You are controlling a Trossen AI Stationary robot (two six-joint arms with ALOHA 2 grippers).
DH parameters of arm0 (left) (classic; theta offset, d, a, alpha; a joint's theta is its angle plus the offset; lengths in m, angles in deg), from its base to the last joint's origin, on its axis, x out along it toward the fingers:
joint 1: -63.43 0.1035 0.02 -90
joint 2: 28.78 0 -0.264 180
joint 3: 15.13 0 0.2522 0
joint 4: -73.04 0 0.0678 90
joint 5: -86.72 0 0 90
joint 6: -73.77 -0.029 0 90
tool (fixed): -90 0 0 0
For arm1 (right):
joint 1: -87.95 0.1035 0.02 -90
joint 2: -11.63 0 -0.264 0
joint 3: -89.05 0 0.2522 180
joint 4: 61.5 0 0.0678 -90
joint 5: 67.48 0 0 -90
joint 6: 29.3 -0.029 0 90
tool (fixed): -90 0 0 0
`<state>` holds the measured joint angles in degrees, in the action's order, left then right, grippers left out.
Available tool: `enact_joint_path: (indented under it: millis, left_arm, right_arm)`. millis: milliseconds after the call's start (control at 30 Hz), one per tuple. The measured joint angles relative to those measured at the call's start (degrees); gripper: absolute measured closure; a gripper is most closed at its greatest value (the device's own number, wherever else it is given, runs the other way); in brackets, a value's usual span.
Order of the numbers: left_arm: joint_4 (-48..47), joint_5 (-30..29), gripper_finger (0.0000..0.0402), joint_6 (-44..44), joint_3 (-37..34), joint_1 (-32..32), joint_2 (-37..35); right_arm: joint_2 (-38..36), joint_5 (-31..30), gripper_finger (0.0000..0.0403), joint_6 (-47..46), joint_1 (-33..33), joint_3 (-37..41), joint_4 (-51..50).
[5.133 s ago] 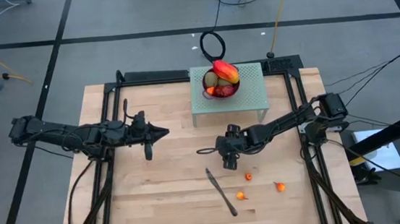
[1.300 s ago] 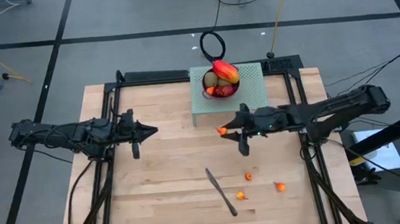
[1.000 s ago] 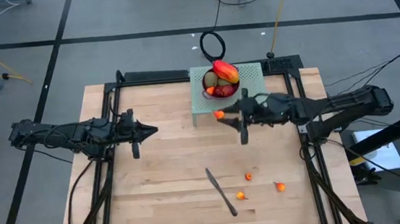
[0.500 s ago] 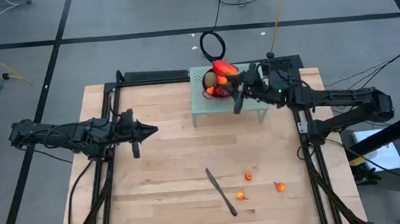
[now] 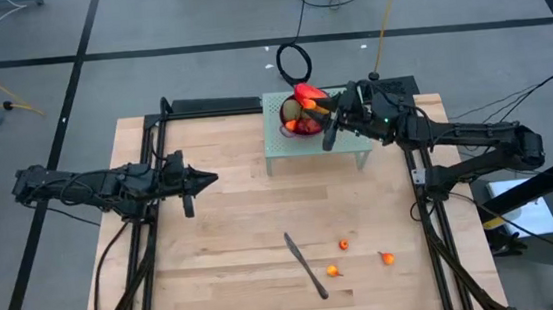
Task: Pick & Place Fruit
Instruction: Put the orange pear into the violet strainer bowl on the shelf
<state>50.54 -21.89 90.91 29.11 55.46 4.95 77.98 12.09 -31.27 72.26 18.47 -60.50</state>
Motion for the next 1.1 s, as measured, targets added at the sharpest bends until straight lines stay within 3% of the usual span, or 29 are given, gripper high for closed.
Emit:
enact_joint_path:
  millis: [600,1100]
  left_arm:
    - [0.0,-1.0,0.0380,1.0,0.0,0.0,0.0]
    - [0.0,-1.1,0.0380,1.4,0.0,0.0,0.0]
  right_arm:
    - [2.0,0.2,0.0273,-3.3,-0.2,-0.1,-4.9]
    - [11.3,0.2,0.0273,-1.7,-3.5,-16.2,-32.1]
